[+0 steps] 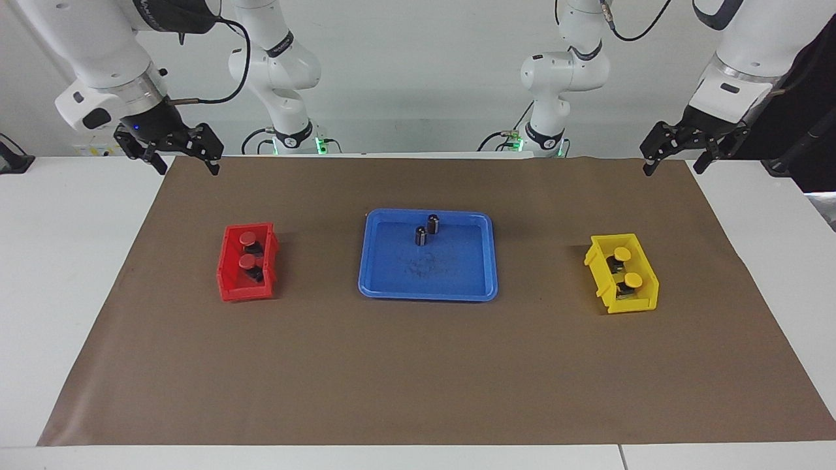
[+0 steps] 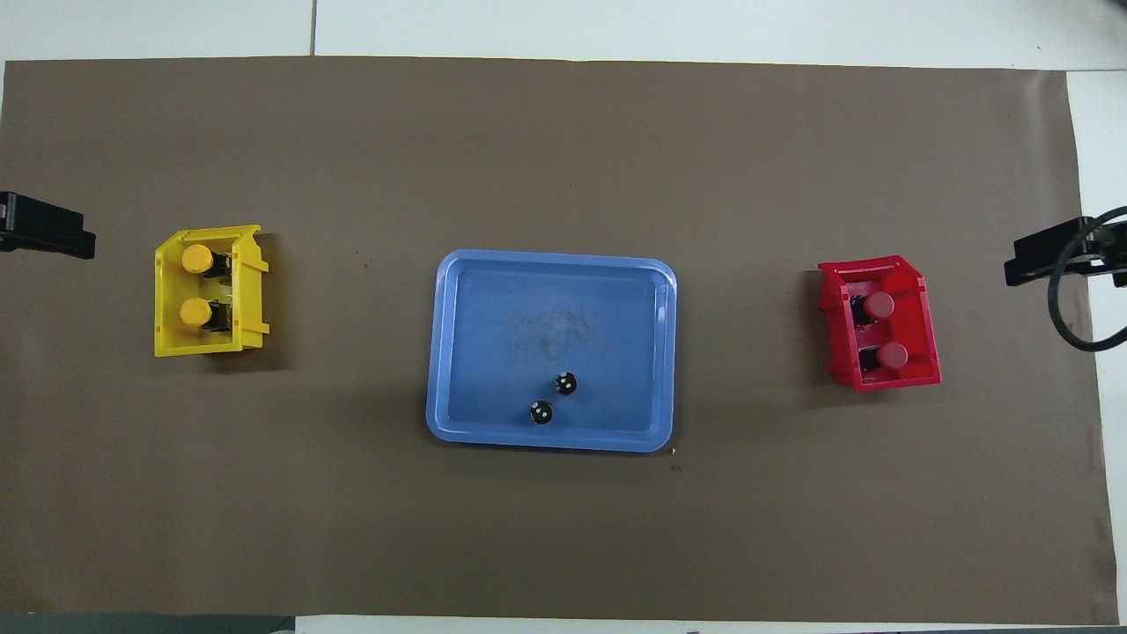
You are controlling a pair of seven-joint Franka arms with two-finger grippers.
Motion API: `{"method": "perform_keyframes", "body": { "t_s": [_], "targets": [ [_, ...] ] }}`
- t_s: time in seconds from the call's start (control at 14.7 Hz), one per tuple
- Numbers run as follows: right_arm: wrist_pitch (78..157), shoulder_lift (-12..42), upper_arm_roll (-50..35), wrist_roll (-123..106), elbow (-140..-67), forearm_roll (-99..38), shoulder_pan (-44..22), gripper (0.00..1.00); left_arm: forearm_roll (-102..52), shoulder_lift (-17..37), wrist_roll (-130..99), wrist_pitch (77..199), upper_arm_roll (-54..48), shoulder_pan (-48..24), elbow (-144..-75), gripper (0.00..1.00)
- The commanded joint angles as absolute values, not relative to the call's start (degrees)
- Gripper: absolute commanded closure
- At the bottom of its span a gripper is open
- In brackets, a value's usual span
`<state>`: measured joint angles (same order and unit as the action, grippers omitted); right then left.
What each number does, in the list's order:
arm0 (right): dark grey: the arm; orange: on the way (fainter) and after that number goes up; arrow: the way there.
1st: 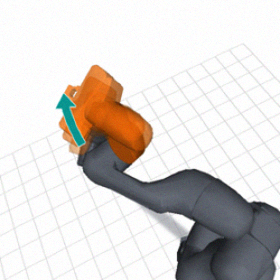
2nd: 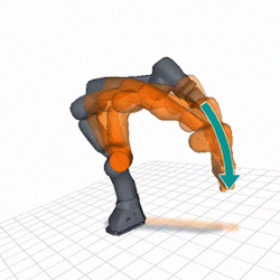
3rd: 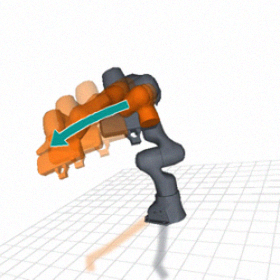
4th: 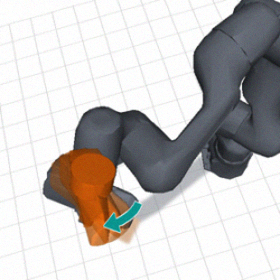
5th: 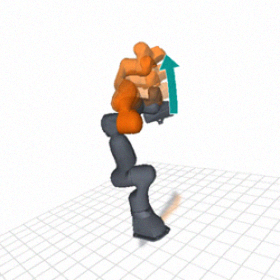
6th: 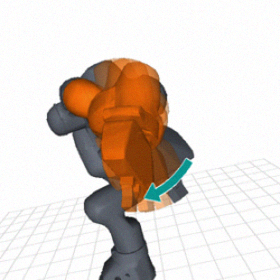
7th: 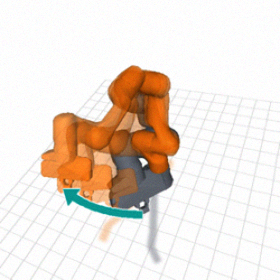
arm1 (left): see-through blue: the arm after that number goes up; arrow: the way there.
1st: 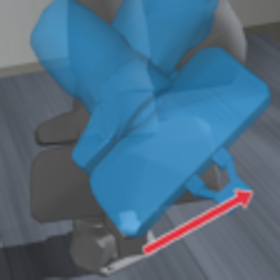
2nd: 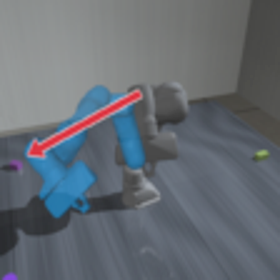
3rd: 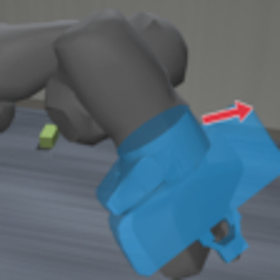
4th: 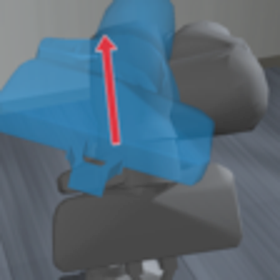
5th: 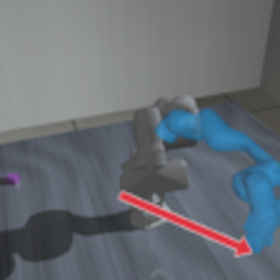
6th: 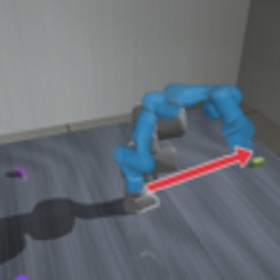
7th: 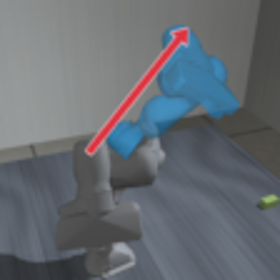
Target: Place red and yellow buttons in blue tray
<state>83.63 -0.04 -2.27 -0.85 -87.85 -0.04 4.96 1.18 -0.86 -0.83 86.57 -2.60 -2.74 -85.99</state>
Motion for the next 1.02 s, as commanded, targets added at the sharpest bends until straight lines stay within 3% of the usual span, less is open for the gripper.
{"method": "perform_keyframes", "body": {
  "t_s": [0.0, 0.75, 0.95],
  "targets": [
    [85.2, -1.1, -2.4, -0.1, -89.6, -1.2, 5.3, 0.0, 1.0, -2.4, -0.1, 86.3, -2.1, -3.0, -87.6, 0.0],
    [85.1, -1.1, -2.5, -0.5, -89.4, -1.0, 4.9, 0.0, 1.0, -2.4, -0.1, 86.3, -2.1, -3.0, -87.6, 0.0],
    [88.1, -1.1, -2.5, -0.7, -89.9, -0.6, 4.0, 0.0, 1.0, -2.8, -0.3, 84.0, -2.2, -3.2, -88.1, 0.0]
  ]
}}
